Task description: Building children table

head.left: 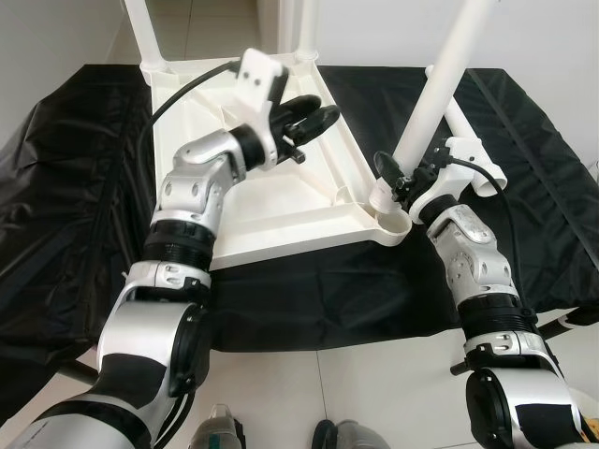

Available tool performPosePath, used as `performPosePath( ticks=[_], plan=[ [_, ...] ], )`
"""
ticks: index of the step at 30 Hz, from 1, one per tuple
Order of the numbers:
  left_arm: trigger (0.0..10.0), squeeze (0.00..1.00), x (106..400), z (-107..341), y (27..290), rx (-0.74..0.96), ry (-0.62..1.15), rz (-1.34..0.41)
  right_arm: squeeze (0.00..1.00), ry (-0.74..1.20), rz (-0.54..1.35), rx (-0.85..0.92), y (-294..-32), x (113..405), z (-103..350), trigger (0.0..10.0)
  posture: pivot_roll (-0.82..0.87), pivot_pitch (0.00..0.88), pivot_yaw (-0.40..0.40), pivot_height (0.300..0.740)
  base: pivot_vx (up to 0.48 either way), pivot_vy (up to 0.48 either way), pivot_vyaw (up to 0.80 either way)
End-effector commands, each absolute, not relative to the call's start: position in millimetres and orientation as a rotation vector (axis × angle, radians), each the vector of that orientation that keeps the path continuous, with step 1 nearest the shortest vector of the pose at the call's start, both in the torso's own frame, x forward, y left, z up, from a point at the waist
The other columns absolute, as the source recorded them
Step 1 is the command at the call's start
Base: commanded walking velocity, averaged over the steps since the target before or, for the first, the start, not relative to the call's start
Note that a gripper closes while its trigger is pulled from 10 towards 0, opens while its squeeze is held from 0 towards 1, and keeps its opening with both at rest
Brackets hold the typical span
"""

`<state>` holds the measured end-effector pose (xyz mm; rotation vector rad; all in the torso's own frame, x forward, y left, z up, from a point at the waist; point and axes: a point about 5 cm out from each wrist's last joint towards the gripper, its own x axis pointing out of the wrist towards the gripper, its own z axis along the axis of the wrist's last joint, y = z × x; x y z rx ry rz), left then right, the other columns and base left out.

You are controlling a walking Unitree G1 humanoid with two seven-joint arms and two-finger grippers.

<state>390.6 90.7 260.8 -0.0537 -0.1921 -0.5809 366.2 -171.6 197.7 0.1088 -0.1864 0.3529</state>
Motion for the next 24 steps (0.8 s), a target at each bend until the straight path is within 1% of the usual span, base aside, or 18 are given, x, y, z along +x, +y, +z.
performPosePath(
  ticks=[1, 2, 3, 7, 9, 10, 11, 12, 14, 15, 17, 18, 19, 20, 21, 23, 24],
  plan=[
    [10.0, 0.00, 394.8, 256.7, 105.0, -0.057, -0.173, -0.396, 0.00, -0.204, 0.339, 0.104, -175.8, 366.5, 201.5, 10.0, 0.07, 0.005, -0.056, 0.740, 0.000, 0.000, 0.00],
    [10.0, 0.00, 394.4, 252.6, 106.8, -0.009, -0.153, -0.387, 0.00, -0.216, 0.342, 0.110, -175.2, 365.2, 202.4, 10.0, 0.07, 0.009, -0.051, 0.740, 0.000, 0.000, 0.00],
    [10.0, 0.00, 394.5, 247.6, 107.2, -0.004, -0.111, -0.386, 0.00, -0.229, 0.348, 0.116, -173.5, 363.4, 203.1, 10.0, 0.06, 0.010, -0.049, 0.740, 0.000, 0.000, 0.00],
    [10.0, 0.00, 394.0, 238.9, 105.7, 0.021, -0.045, -0.381, 0.00, -0.248, 0.368, 0.125, -167.9, 359.2, 202.8, 10.0, 0.06, 0.006, -0.044, 0.740, 0.000, 0.000, 0.00],
    [10.0, 0.00, 392.2, 238.3, 103.4, 0.021, -0.045, -0.382, 0.00, -0.250, 0.374, 0.126, -165.2, 357.5, 201.5, 10.0, 0.06, 0.001, -0.042, 0.740, 0.000, 0.000, 0.00],
    [10.0, 0.00, 389.3, 240.0, 100.8, 0.030, -0.082, -0.398, 0.00, -0.249, 0.379, 0.126, -162.9, 356.1, 199.2, 10.0, 0.06, 0.000, -0.041, 0.740, 0.000, 0.000, 0.00],
    [10.0, 0.00, 389.3, 240.0, 100.8, 0.030, -0.082, -0.398, 0.00, -0.249, 0.379, 0.126, -162.9, 356.1, 199.2, 10.0, 0.06, 0.000, -0.041, 0.740, 0.000, 0.000, 0.00],
    [10.0, 0.05, 385.6, 241.4, 99.1, 0.018, -0.113, -0.414, 0.00, -0.245, 0.384, 0.122, -160.4, 355.0, 196.4, 10.0, 0.06, 0.000, -0.040, 0.740, 0.000, 0.000, 0.00],
    [10.0, 0.05, 385.6, 241.4, 99.1, 0.018, -0.113, -0.414, 0.00, -0.245, 0.384, 0.122, -160.4, 355.0, 196.4, 10.0, 0.06, 0.000, -0.040, 0.740, 0.000, 0.000, 0.00],
    [10.0, 1.00, 383.0, 242.4, 98.6, 0.004, -0.132, -0.420, 0.00, -0.242, 0.389, 0.121, -158.5, 354.2, 194.6, 10.0, 0.06, 0.000, -0.039, 0.740, 0.000, 0.000, 0.00],
    [10.0, 1.00, 383.0, 242.4, 98.6, 0.004, -0.132, -0.420, 0.00, -0.242, 0.389, 0.121, -158.5, 354.2, 194.6, 10.0, 0.06, 0.000, -0.039, 0.740, 0.000, 0.000, 0.00],
    [10.0, 1.00, 379.4, 244.1, 96.5, -0.031, -0.157, -0.457, 0.00, -0.240, 0.394, 0.116, -156.8, 353.4, 193.0, 10.0, 0.05, 0.000, -0.041, 0.740, 0.000, 0.000, 0.00],
    [10.0, 1.00, 379.4, 244.1, 96.5, -0.031, -0.157, -0.457, 0.00, -0.240, 0.394, 0.116, -156.8, 353.4, 193.0, 10.0, 0.05, 0.000, -0.041, 0.740, 0.000, 0.000, 0.00],
    [10.0, 1.00, 375.3, 247.0, 92.7, -0.069, -0.176, -0.509, 0.00, -0.240, 0.406, 0.111, -155.7, 352.6, 192.3, 10.0, 0.06, 0.000, -0.050, 0.740, 0.000, 0.000, 0.00],
    [10.0, 1.00, 375.3, 247.0, 92.7, -0.069, -0.176, -0.509, 0.00, -0.240, 0.406, 0.111, -155.7, 352.6, 192.3, 10.0, 0.06, 0.000, -0.050, 0.740, 0.000, 0.000, 0.00],
    [10.0, 1.00, 366.6, 261.2, 81.9, -0.128, -0.223, -0.651, 0.00, -0.239, 0.442, 0.098, -157.0, 352.4, 193.1, 10.0, 0.07, 0.000, -0.066, 0.740, 0.000, 0.000, 0.00],
    [10.0, 1.00, 363.9, 266.6, 78.8, -0.139, -0.239, -0.694, 0.00, -0.238, 0.456, 0.094, -157.9, 352.5, 193.7, 10.0, 0.07, 0.000, -0.066, 0.740, 0.000, 0.000, 0.00]
  ],
)
